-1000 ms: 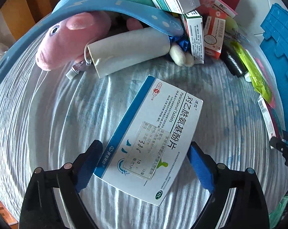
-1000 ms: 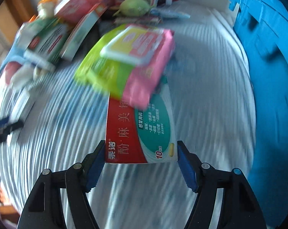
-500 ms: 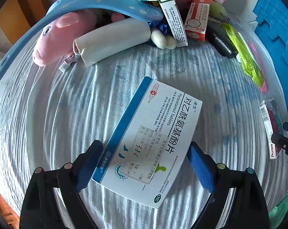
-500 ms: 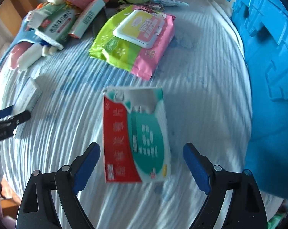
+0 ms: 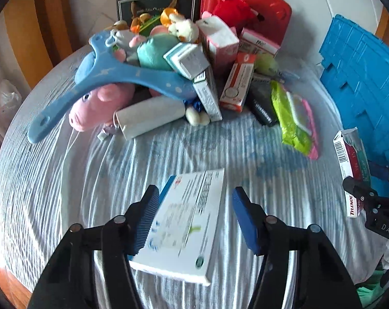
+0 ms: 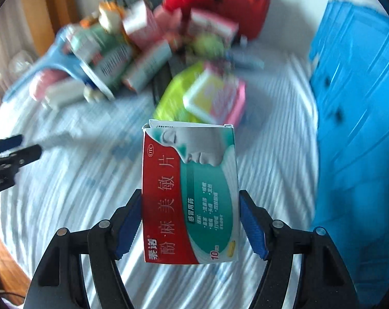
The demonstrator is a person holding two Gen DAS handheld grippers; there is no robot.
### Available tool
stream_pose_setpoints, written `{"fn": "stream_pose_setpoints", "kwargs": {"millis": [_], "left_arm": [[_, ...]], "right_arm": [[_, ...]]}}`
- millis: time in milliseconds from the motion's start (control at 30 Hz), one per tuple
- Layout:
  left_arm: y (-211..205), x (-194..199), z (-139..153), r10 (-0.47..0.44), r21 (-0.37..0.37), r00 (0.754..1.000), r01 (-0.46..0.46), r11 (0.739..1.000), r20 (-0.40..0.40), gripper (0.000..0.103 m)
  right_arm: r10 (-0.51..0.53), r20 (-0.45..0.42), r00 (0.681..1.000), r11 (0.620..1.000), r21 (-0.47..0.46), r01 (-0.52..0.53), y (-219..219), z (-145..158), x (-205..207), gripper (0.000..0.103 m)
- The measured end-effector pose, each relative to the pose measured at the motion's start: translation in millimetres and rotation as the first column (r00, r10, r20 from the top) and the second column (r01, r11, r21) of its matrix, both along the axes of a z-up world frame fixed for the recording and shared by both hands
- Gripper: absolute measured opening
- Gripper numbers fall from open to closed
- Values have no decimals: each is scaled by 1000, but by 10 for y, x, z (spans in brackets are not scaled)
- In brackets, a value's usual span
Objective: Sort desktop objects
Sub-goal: 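Lift both medicine boxes and carry them with both tools toward the crate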
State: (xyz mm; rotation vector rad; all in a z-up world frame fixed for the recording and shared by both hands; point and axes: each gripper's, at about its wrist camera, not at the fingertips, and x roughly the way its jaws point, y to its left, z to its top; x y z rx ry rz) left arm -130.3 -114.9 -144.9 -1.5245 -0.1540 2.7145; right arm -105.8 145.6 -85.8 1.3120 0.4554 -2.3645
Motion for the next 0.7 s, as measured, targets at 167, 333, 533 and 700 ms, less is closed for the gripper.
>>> {"fn": "stream_pose_setpoints", "kwargs": {"millis": [167,333,533,700], "left_arm": [[222,76,43,7,-9,1000,-8,1000,-25,58],[321,-36,-299,1,-6,998,0,1000,61,66],[398,20,-650,-66,-100,984,83,991,163,79],[340,-3,-917,-62,-90,973,84,992,224,92]], "right_arm": [[22,-55,998,999,-28,-23,43,269,-16,72],[25,13,1000,1000,1,-25,141,39,34,72],[7,138,990,1000,28,-11,290,-411,72,72],[-31,200,979,999,45,22,360,-672,68,72]]}}
